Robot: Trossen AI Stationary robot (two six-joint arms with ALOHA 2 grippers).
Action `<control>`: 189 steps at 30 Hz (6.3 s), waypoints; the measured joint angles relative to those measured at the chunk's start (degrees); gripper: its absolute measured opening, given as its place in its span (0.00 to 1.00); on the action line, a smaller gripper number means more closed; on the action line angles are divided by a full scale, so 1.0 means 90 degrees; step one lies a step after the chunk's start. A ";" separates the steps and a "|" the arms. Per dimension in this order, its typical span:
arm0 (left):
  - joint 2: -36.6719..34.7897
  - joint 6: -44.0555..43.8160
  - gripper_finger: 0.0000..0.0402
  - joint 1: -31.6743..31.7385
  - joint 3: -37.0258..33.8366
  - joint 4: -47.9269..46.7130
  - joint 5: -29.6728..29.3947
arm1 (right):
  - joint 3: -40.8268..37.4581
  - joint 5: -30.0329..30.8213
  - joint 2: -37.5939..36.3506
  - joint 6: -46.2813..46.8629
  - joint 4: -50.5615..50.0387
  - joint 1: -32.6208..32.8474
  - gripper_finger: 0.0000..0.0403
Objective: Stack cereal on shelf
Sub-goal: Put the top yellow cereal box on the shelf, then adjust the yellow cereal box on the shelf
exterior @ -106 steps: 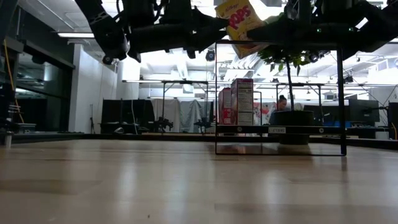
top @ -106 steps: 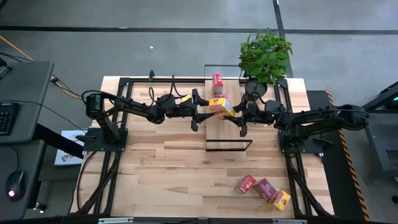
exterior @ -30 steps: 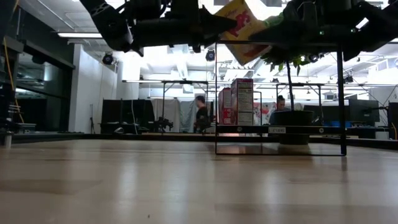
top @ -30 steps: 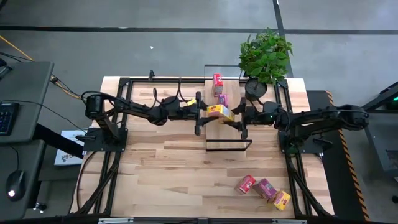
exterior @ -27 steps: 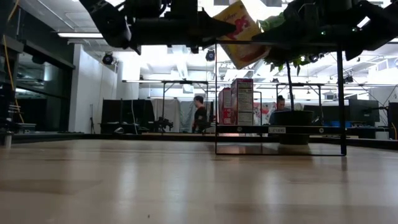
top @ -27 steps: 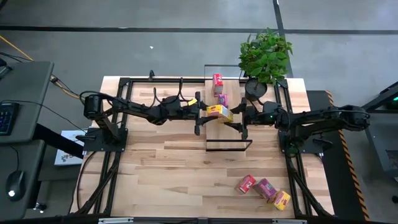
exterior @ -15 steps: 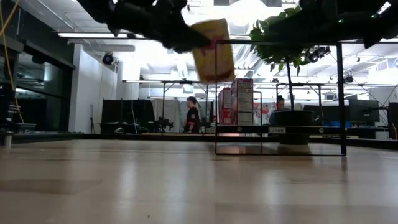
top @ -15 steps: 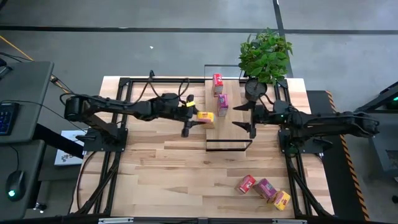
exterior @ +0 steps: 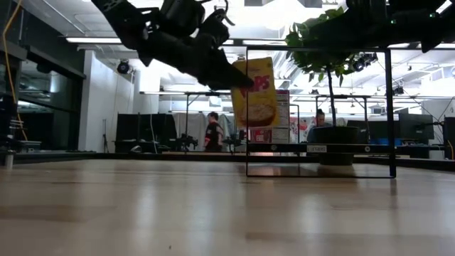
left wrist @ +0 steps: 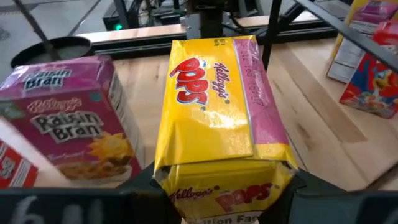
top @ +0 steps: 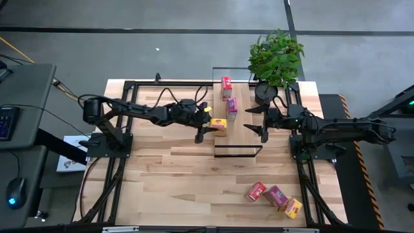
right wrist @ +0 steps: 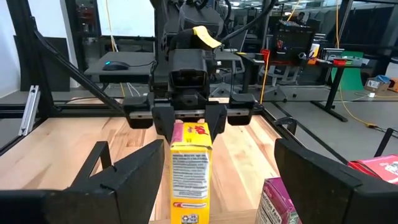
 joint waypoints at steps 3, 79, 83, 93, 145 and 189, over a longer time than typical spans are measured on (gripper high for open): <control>0.0184 0.0020 0.35 -0.0053 0.0216 0.0006 0.0007 | 0.0000 0.0017 0.0000 -0.0010 -0.0001 0.0000 0.74; -0.2444 -0.2309 0.01 -0.0256 -0.2969 0.1076 -0.0400 | 0.0000 0.0260 0.0005 0.0053 -0.0158 -0.0005 0.74; -0.1548 -0.2634 0.00 -0.0519 -0.3110 0.1753 -0.0531 | 0.0000 0.0466 0.0005 -0.0058 -0.0160 -0.0005 0.74; 0.0705 -0.1848 0.00 -0.0258 -0.1581 0.1982 0.0297 | 0.0000 0.0543 0.0005 -0.0058 -0.0160 -0.0005 0.74; 0.0911 -0.0826 0.00 0.0088 -0.0203 0.0511 -0.0062 | 0.0000 0.0546 0.0007 -0.0058 -0.0304 -0.0005 0.74; 0.1379 -0.1424 0.00 0.0025 0.0127 0.0992 -0.0210 | 0.0000 0.0545 0.0007 -0.0058 -0.0401 -0.0005 0.74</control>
